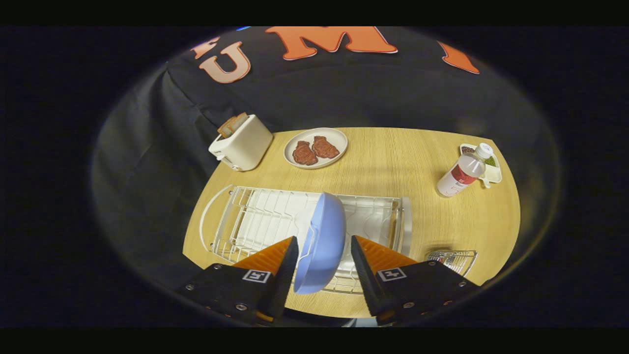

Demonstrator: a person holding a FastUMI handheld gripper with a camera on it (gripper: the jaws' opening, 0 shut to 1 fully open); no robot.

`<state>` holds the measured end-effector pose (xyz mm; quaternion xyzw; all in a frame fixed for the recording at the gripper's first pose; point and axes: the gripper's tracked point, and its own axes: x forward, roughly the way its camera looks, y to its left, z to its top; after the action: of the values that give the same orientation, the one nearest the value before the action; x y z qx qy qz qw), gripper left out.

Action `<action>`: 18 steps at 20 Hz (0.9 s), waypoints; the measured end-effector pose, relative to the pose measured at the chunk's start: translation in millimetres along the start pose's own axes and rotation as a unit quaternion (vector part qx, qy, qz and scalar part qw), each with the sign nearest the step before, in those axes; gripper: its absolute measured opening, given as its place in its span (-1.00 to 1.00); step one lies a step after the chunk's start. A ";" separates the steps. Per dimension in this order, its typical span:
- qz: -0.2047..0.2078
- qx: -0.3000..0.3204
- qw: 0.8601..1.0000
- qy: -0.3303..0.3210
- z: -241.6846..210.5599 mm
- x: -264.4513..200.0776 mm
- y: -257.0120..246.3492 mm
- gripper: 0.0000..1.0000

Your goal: Take the plate from the dish rack, then take the spoon from the basket and place it into the plate.

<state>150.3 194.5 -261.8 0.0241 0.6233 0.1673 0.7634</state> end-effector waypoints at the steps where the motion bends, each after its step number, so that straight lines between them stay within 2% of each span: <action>1: -0.009 -0.010 1.000 0.007 0.9 4.5 1.4 0.19; 5: -0.043 -0.042 0.998 0.031 -5.9 20.2 3.8 0.01; 11: -0.094 -0.086 0.989 0.070 -27.4 39.6 -3.5 0.01; 14: -0.104 -0.074 0.990 0.058 -19.9 36.7 -4.1 -0.10; 18: -0.145 -0.059 0.988 0.011 7.4 20.1 -20.9 -0.30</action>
<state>165.5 181.8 -284.3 -0.1134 0.6180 0.0914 0.7726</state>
